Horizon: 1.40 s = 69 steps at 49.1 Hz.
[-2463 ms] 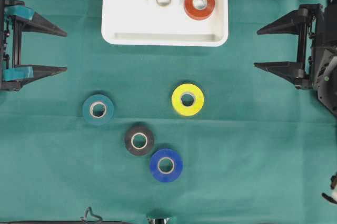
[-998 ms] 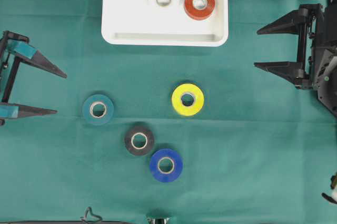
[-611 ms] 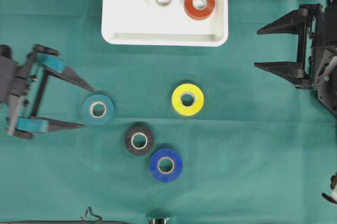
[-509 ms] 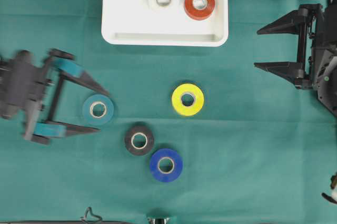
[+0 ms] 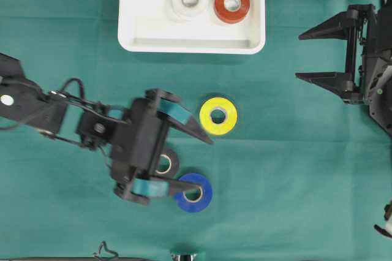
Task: Pick up the tape from a random location and place it into the white case.
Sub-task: 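Move the left gripper over the blue tape roll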
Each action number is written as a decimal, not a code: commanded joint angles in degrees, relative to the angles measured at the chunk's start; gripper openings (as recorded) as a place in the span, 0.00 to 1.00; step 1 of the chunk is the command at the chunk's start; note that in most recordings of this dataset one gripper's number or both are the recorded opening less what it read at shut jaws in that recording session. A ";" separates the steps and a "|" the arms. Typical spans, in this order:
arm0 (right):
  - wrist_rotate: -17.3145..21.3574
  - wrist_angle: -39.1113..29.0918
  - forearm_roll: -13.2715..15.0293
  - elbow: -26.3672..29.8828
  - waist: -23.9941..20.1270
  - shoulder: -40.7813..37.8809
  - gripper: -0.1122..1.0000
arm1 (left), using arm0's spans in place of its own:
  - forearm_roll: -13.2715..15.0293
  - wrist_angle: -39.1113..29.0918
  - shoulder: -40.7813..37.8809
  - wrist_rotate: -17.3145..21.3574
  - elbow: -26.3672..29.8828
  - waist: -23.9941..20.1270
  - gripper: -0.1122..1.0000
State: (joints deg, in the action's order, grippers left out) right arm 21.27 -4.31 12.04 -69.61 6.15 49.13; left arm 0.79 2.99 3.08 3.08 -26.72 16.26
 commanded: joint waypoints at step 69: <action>0.00 0.35 0.53 1.05 0.09 -0.26 0.90 | -0.35 -59.41 -15.29 -0.35 35.42 2.37 0.98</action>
State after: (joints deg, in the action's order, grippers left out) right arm 21.27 -4.31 12.39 -69.61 6.15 49.13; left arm 0.53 -56.95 -13.80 2.72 8.44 18.37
